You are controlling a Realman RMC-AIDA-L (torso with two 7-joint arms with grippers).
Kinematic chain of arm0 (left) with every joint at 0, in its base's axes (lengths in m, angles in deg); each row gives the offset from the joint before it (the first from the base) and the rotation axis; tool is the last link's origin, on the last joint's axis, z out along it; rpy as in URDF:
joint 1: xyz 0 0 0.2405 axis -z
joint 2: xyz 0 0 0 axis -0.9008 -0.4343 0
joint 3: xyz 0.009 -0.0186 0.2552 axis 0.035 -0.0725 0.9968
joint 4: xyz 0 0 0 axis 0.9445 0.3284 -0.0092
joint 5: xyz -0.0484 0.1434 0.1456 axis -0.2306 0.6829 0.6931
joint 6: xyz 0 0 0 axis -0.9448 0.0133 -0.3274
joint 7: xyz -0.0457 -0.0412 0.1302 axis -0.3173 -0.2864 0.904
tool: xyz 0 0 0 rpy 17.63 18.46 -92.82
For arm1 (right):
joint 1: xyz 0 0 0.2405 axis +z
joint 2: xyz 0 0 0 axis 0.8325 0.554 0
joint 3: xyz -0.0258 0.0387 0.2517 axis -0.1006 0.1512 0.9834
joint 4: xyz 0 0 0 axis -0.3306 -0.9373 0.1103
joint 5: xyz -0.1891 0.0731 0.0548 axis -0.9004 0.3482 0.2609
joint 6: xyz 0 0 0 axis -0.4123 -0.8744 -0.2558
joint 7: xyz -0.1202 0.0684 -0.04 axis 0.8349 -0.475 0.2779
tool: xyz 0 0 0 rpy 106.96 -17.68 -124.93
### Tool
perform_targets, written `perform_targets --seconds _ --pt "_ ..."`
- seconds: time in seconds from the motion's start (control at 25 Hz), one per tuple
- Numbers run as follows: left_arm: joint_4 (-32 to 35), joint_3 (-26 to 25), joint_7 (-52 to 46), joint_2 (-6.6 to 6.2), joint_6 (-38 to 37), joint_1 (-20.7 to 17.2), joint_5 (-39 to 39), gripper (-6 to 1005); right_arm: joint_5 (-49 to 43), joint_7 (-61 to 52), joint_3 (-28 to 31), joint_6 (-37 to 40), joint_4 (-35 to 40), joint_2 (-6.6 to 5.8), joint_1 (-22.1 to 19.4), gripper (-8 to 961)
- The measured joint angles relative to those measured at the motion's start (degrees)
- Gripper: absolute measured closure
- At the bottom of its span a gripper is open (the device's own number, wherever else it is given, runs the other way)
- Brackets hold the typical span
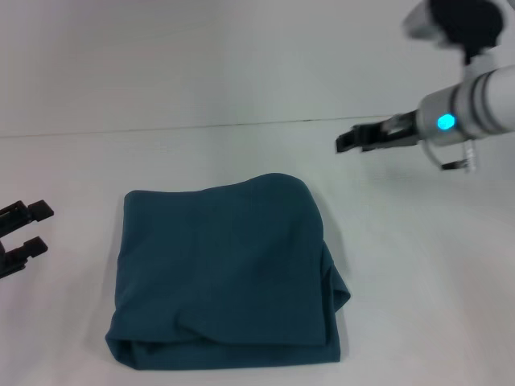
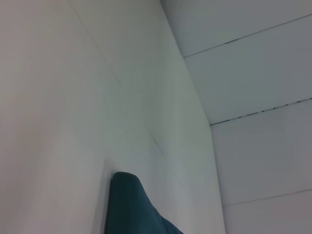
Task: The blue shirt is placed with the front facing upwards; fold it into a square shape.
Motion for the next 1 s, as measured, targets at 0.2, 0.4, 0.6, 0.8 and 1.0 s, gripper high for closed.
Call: perform_targets --seconds 0.2,0.4,0.6,0.8,1.0 --pt "0.0 0.04 -0.02 -0.03 -0.19 0.2 0.0 214 8.72 6.58 5.63 15.49 0.16 -3.59 -0.6 391" --pt "0.18 0.22 -0.52 -0.45 -0.82 0.34 0.0 214 13.0 11.08 6.92 31.3 -0.08 -4.3 -2.0 284" --pt "0.42 0.06 -0.96 -0.94 -1.7 0.41 0.0 213 11.36 10.91 6.56 39.79 -2.13 -3.85 -2.39 220" --pt "0.53 0.09 -1.03 -0.94 -1.84 0.63 0.0 213 7.19 9.65 6.46 42.82 -3.1 -3.22 -2.74 219" --pt "0.53 0.05 -0.93 -0.74 -1.69 0.64 0.0 214 5.85 9.66 6.54 42.69 -3.13 -1.4 -3.97 220"
